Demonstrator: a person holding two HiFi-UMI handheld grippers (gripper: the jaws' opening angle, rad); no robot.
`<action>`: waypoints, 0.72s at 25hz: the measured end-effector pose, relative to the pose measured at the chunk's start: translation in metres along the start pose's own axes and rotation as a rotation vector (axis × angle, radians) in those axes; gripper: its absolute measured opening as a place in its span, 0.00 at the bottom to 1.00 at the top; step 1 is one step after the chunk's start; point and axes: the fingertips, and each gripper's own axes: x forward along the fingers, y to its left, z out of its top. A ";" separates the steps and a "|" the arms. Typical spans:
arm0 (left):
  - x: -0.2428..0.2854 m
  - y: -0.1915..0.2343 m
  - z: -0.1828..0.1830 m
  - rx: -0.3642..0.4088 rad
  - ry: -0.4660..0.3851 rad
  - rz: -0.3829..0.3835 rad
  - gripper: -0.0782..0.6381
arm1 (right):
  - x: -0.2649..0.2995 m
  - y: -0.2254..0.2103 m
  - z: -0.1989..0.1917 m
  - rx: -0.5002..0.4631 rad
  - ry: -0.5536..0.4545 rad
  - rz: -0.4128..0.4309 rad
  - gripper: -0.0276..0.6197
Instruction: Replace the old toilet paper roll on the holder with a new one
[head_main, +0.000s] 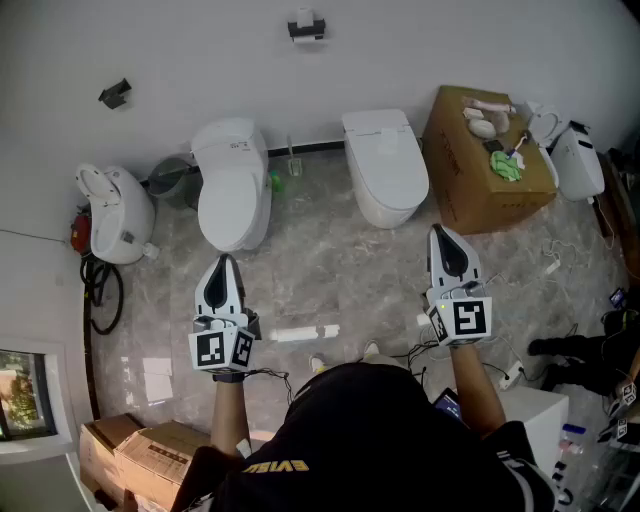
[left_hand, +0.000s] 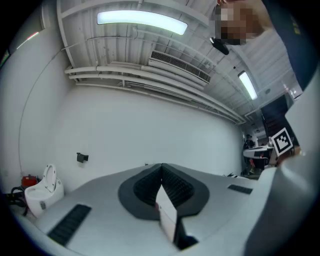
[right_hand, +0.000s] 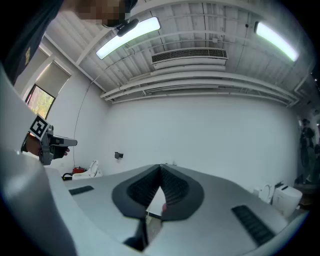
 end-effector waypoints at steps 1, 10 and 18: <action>0.012 -0.004 0.004 0.005 -0.012 0.002 0.12 | 0.010 -0.004 0.002 0.002 -0.015 0.005 0.03; 0.042 -0.016 0.024 -0.047 -0.087 0.005 0.12 | 0.042 0.004 0.011 0.000 -0.059 0.071 0.03; 0.035 -0.031 0.008 0.019 -0.026 -0.005 0.12 | 0.031 -0.009 0.012 0.028 -0.099 0.070 0.04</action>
